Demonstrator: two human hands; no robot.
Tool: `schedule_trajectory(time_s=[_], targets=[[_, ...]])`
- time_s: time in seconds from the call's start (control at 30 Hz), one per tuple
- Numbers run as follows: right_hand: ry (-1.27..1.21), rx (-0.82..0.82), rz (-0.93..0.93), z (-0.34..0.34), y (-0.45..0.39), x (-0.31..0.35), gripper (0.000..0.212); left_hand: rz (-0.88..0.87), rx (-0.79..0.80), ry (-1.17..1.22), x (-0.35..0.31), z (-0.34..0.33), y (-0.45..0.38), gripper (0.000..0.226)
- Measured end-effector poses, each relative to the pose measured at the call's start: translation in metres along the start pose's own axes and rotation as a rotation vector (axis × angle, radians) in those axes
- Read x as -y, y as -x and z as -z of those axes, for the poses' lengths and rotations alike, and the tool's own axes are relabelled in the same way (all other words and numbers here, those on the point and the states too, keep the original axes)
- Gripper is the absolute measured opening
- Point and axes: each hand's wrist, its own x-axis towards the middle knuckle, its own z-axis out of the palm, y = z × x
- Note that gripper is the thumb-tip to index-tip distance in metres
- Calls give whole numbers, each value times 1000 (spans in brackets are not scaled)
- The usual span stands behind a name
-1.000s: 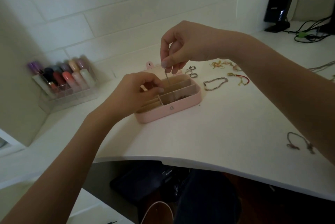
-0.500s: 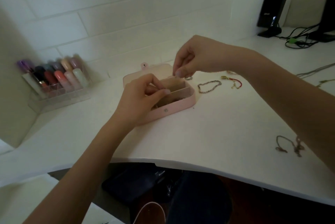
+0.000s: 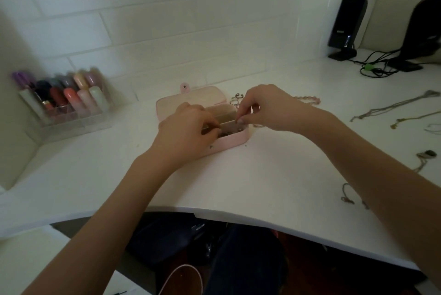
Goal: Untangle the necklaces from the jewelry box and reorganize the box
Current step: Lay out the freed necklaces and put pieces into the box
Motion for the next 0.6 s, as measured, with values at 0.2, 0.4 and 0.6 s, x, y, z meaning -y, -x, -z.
schedule_trajectory(time_s=[0.2,0.4,0.6], targets=[[-131,-40,-131,35,56,-19,13,-141,40,123,-35,-18,4,26],[-37,-106,-316,58,169,-40,26,-32,17,178,-37,-30,5,18],[138,180,-384,35,215,-38,55,-87,34,179,-74,-36,24,22]])
